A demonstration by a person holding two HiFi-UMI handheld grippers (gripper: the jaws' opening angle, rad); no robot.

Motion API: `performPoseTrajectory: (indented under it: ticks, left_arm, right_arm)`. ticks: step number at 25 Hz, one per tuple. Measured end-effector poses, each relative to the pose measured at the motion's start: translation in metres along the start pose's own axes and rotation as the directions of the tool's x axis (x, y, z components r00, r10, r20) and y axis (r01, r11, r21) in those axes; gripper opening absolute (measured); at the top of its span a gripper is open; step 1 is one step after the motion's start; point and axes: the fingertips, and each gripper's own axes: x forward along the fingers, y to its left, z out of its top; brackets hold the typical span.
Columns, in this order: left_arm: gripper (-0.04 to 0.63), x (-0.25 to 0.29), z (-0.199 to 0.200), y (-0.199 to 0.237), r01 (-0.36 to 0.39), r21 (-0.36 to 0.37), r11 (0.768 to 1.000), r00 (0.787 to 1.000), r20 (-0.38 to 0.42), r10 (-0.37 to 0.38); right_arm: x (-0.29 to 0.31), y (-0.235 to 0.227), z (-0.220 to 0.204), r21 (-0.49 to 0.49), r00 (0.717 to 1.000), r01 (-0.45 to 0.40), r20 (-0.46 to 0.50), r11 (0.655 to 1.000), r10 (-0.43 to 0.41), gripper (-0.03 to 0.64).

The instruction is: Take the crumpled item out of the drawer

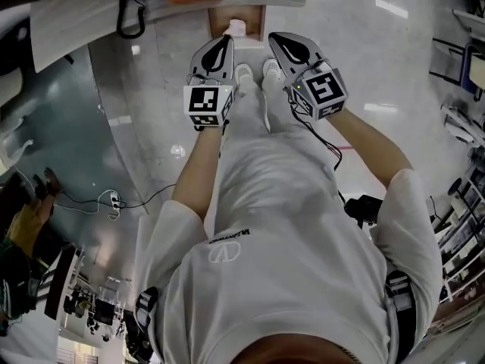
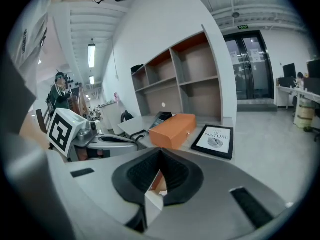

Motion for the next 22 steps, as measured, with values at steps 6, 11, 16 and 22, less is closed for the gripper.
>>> performPoseTrajectory:
  ticks: [6,11,16,22]
  left_arm:
    - [0.0,0.05,-0.061,0.019,-0.007,-0.035,0.999,0.995,-0.1,0.003]
    - [0.0,0.081,-0.109,0.034,-0.01,-0.057,0.998,0.987,-0.16,0.001]
    - [0.002,0.108,-0.146,0.036,-0.03,-0.054,0.998,0.977,-0.214,0.018]
    - [0.002,0.125,-0.185,0.045,-0.087,-0.105,0.991,0.963,-0.264,0.057]
  right_arm:
    - [0.05,-0.027,-0.061,0.088,0.998,0.004,-0.058,0.996,0.001,0.002]
    - [0.087,-0.043,-0.105,0.147,0.996,0.021,-0.087,0.989,-0.008,0.002]
    - [0.114,-0.057,-0.134,0.194,0.995,0.056,-0.09,0.979,-0.04,0.002]
    - [0.139,-0.059,-0.169,0.182,0.991,0.058,-0.131,0.982,-0.034,0.002]
